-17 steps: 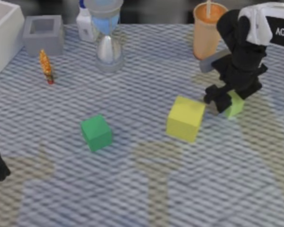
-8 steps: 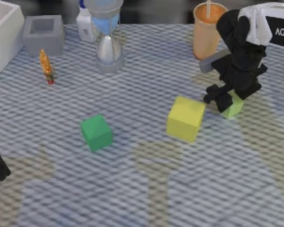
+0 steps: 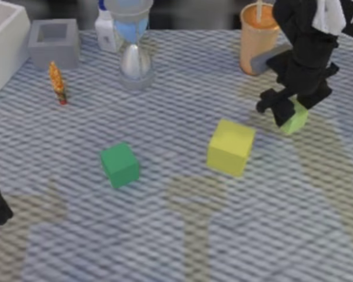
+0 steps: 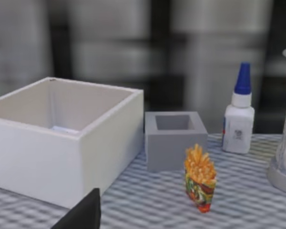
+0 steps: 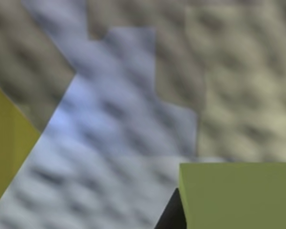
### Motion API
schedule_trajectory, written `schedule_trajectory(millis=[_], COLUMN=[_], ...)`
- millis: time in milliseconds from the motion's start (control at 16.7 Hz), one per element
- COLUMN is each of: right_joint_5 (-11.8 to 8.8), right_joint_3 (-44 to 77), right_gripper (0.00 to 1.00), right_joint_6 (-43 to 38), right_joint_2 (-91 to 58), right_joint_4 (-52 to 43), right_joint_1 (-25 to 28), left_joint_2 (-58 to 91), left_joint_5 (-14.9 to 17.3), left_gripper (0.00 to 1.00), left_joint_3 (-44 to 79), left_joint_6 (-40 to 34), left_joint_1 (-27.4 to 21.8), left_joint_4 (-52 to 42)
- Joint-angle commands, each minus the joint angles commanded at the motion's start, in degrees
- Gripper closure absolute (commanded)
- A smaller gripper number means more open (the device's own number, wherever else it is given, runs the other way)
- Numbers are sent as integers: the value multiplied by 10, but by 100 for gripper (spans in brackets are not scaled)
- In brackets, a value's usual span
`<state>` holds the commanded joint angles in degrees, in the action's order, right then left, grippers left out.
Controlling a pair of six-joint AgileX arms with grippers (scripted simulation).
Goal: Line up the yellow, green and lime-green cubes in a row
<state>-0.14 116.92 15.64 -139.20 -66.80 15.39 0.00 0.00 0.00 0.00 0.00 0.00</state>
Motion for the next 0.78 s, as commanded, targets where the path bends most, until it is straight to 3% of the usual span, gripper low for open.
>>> schedule_trajectory(millis=[540, 780], right_joint_5=[0, 2], right_joint_3=[25, -33], right_gripper=[100, 100], right_joint_6=[-8, -94], right_joint_2=[16, 57], right_joint_4=[-36, -20], right_joint_1=[4, 41], left_joint_2=[0, 0], left_joint_5=[0, 0], left_gripper=[0, 0], left_joint_3=[0, 0], left_joint_6=[0, 0], left_joint_1=[0, 0], left_joint_4=[0, 0])
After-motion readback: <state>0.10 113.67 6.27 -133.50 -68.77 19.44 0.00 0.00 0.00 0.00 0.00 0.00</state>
